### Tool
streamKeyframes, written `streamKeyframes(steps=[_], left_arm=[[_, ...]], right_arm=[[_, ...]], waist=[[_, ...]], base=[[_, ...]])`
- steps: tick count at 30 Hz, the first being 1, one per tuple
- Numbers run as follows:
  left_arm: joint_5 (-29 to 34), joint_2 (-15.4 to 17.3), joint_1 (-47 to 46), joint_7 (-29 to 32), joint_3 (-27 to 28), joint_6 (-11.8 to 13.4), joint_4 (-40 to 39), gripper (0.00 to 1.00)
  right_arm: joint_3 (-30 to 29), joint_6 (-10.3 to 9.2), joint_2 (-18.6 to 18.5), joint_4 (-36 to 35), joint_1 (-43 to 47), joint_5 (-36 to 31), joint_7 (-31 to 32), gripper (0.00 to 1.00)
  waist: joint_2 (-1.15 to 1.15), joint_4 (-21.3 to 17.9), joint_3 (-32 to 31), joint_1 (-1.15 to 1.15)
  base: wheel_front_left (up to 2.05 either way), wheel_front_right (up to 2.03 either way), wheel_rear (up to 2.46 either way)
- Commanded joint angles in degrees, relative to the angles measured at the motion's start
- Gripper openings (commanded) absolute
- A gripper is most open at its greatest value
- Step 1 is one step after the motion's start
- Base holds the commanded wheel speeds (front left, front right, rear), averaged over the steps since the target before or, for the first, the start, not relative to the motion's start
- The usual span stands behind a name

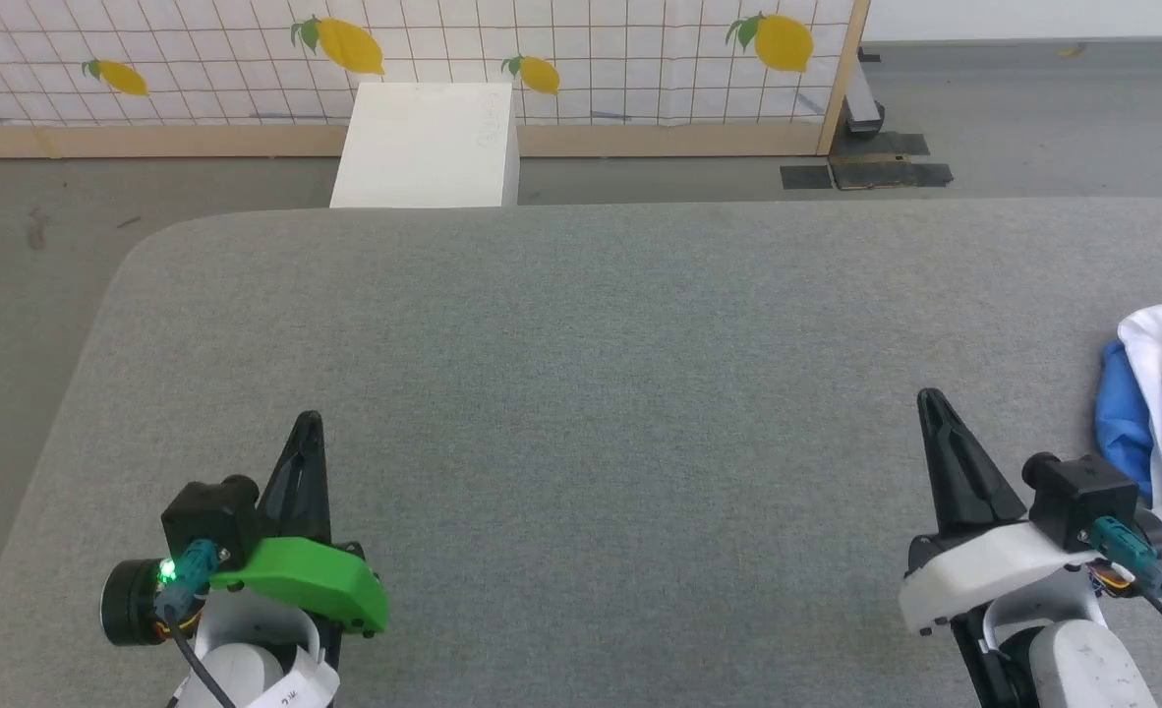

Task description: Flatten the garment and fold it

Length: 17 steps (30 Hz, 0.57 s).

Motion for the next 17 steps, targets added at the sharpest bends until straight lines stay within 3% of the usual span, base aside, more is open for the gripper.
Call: streamKeyframes(steps=[1, 17], left_arm=[[1.1, -0.3, 0.9, 0.3, -0.1, 0.6, -0.4, 0.0], [3.0, -0.4, 2.0, 2.1, -0.3, 1.3, -1.9, 0.0]], right_arm=[[0.1, -0.05, 0.0, -0.6, 0.9, -0.8, 0.5, 0.0], [0.1, -0.06, 0.0, -2.4, 2.1, -2.3, 2.4, 0.0]], waist=[[0.0, 0.0, -0.1, 0.0], [0.0, 0.2, -0.7, 0.0]], base=[[0.0, 0.0, 0.0], [0.0, 0.0, 0.0]])
